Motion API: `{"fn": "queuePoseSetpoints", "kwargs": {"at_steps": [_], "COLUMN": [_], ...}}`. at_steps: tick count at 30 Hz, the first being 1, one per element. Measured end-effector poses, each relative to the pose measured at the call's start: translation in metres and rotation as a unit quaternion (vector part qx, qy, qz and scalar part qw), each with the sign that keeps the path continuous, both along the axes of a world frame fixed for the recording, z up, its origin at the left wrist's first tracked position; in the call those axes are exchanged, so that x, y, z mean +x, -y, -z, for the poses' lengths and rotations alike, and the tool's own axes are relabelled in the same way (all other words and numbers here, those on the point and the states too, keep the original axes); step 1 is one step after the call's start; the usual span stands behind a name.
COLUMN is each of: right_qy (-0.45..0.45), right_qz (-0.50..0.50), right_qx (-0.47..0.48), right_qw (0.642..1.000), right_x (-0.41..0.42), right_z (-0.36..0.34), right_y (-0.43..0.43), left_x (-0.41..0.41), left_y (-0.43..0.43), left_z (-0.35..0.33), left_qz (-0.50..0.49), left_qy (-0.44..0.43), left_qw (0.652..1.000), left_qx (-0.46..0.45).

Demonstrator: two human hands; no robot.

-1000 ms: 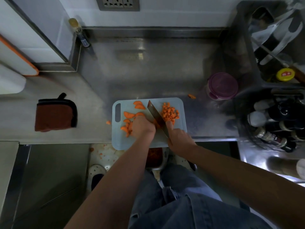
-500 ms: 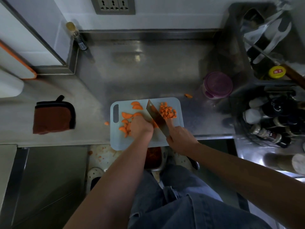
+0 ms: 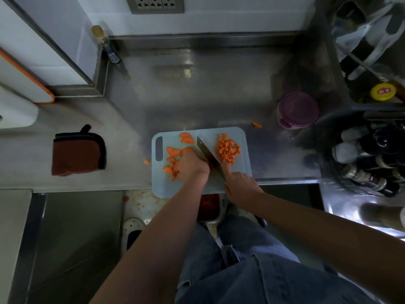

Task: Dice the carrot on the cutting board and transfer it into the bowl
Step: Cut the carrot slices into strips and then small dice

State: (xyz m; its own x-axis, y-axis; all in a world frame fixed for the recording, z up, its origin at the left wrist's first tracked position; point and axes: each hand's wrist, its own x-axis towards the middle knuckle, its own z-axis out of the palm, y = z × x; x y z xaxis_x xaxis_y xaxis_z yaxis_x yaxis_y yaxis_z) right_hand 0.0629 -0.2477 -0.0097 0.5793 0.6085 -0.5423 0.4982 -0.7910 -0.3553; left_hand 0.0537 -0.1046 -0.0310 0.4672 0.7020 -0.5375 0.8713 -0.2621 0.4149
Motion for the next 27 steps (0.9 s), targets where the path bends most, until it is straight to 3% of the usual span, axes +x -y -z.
{"fn": "queuePoseSetpoints", "kwargs": {"at_steps": [6, 14, 17, 21, 24, 27], "right_qy": [0.012, 0.023, 0.004, -0.014, -0.033, -0.052], "right_qz": [-0.01, 0.114, 0.137, 0.144, 0.151, 0.142], "right_qx": [0.018, 0.144, 0.158, 0.165, 0.152, 0.135], "right_qw": [1.0, 0.983, 0.978, 0.976, 0.976, 0.979], "right_x": [0.008, 0.033, 0.038, 0.033, 0.029, 0.024], "right_z": [-0.001, -0.008, -0.009, -0.007, -0.008, -0.01], "right_y": [0.001, -0.001, 0.006, 0.016, 0.018, 0.016], "left_x": [0.002, -0.004, -0.008, -0.011, -0.01, -0.01], "left_y": [-0.002, -0.001, -0.004, -0.004, -0.002, -0.001], "left_z": [0.007, -0.005, -0.005, 0.002, 0.001, 0.0], "left_qz": [0.014, 0.095, 0.212, 0.401, 0.44, 0.41], "left_qy": [-0.016, 0.021, 0.068, 0.068, 0.045, 0.043], "left_qw": [1.0, 0.994, 0.969, 0.901, 0.874, 0.887], "left_qx": [-0.014, 0.042, 0.105, 0.153, 0.201, 0.209]}}
